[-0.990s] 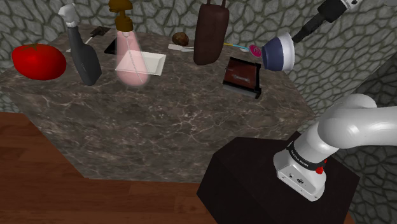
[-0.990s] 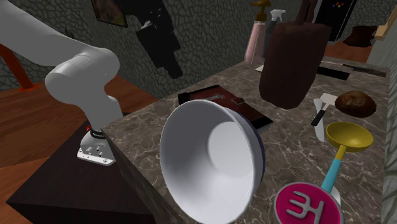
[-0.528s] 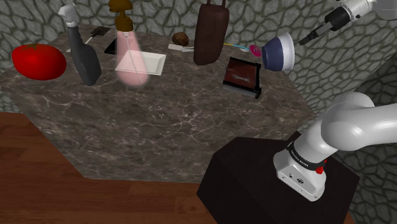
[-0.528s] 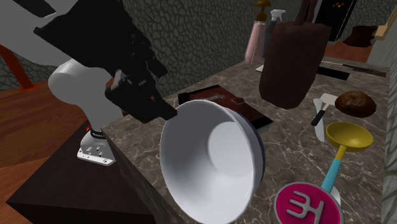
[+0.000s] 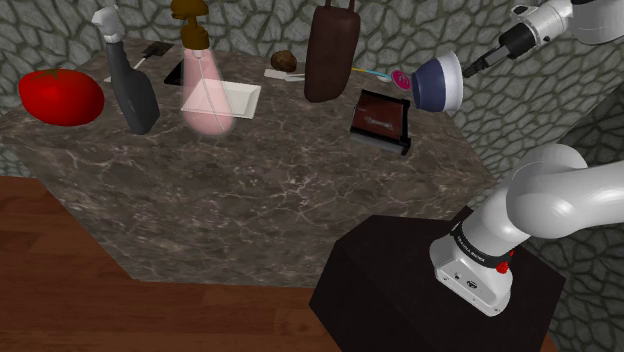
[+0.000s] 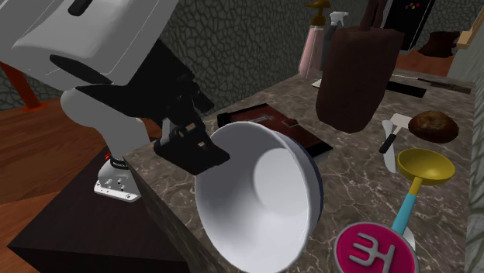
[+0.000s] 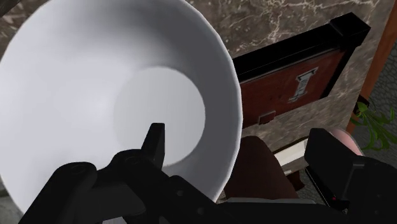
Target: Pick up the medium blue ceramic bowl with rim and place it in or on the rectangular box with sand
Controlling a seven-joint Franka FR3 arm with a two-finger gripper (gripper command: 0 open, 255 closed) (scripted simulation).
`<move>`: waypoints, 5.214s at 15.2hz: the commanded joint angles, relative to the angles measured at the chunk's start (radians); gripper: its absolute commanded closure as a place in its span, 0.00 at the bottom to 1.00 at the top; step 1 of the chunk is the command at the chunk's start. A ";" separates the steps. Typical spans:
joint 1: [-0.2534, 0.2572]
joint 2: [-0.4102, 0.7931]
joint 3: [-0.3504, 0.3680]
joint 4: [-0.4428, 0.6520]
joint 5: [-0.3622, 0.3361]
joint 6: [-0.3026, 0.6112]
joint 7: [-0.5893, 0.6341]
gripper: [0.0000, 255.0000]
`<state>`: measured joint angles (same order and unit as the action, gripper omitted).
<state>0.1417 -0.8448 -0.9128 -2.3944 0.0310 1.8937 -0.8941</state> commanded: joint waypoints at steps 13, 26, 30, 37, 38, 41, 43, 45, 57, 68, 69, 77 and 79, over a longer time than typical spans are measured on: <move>0.004 0.004 -0.005 -0.016 0.000 0.021 -0.004 1.00; 0.011 0.001 0.042 0.073 0.020 -0.064 0.042 1.00; 0.018 0.005 0.061 0.122 0.030 -0.105 0.063 1.00; 0.035 0.018 0.089 0.214 0.049 -0.176 0.099 1.00; 0.038 0.020 0.092 0.227 0.051 -0.187 0.104 1.00; 0.047 0.029 0.101 0.270 0.059 -0.217 0.119 1.00; 0.027 0.002 0.163 0.234 0.073 -0.207 0.164 1.00; 0.012 -0.023 0.223 0.203 0.090 -0.196 0.209 1.00; 0.003 -0.106 0.549 0.108 0.218 -0.128 0.477 1.00; -0.006 -0.151 0.603 -0.022 0.242 -0.036 0.495 1.00; -0.008 -0.157 0.601 -0.038 0.242 -0.026 0.490 1.00; -0.024 -0.193 0.588 -0.159 0.238 0.050 0.452 1.00; -0.028 -0.200 0.584 -0.189 0.238 0.069 0.442 1.00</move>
<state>0.1149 -1.0400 -0.3296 -2.5673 0.2672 1.9509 -0.4493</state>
